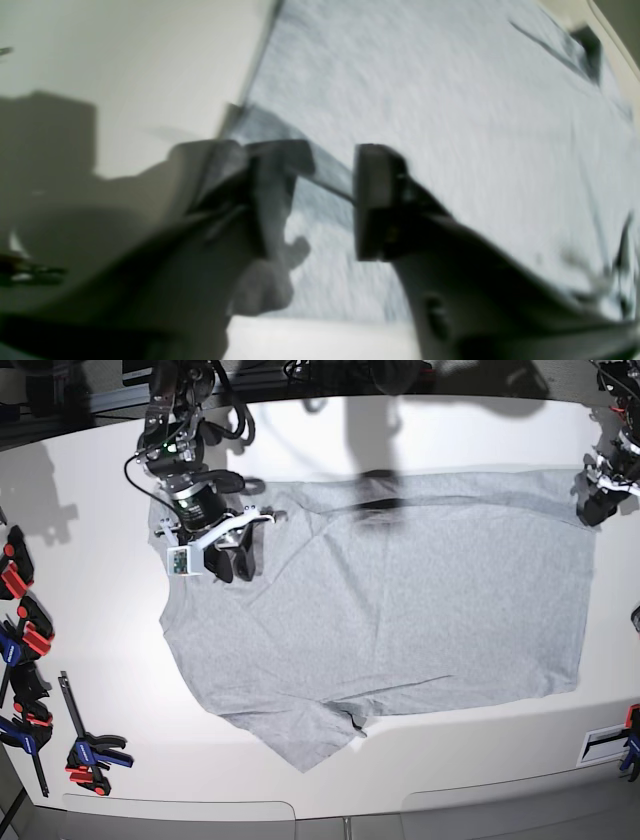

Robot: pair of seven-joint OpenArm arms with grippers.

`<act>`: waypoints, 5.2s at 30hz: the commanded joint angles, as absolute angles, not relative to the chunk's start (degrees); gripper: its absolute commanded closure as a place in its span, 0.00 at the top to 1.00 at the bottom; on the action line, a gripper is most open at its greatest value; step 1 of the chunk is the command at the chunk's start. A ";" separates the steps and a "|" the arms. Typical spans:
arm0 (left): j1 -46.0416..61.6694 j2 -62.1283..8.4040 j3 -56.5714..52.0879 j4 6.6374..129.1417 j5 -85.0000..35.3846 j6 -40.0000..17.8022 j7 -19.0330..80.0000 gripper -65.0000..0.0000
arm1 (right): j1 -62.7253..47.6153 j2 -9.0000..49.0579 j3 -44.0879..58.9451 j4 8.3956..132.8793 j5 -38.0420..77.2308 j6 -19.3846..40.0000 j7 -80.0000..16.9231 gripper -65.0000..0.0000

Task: Fold the T-shirt properly
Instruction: 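Grasp the shoulder corners of the grey shirt with both grippers, then pull the shoulder edge taut with both grippers and release, then move the right gripper to the hem corner and grasp it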

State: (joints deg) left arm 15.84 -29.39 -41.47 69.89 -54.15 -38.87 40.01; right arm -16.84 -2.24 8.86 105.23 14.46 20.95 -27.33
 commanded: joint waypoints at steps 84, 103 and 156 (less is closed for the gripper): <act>39.40 -28.42 -32.34 80.44 -35.16 -33.17 33.04 0.00 | -39.88 5.10 34.65 98.41 32.34 32.82 -30.44 0.00; 37.78 -28.45 -40.95 102.65 -35.03 -33.17 26.33 0.00 | -23.79 5.10 39.27 116.99 26.48 32.47 -29.30 0.43; 37.80 -28.40 -40.88 102.63 -34.63 -32.97 25.41 0.37 | 39.51 16.45 10.74 17.61 7.86 32.42 -23.86 0.53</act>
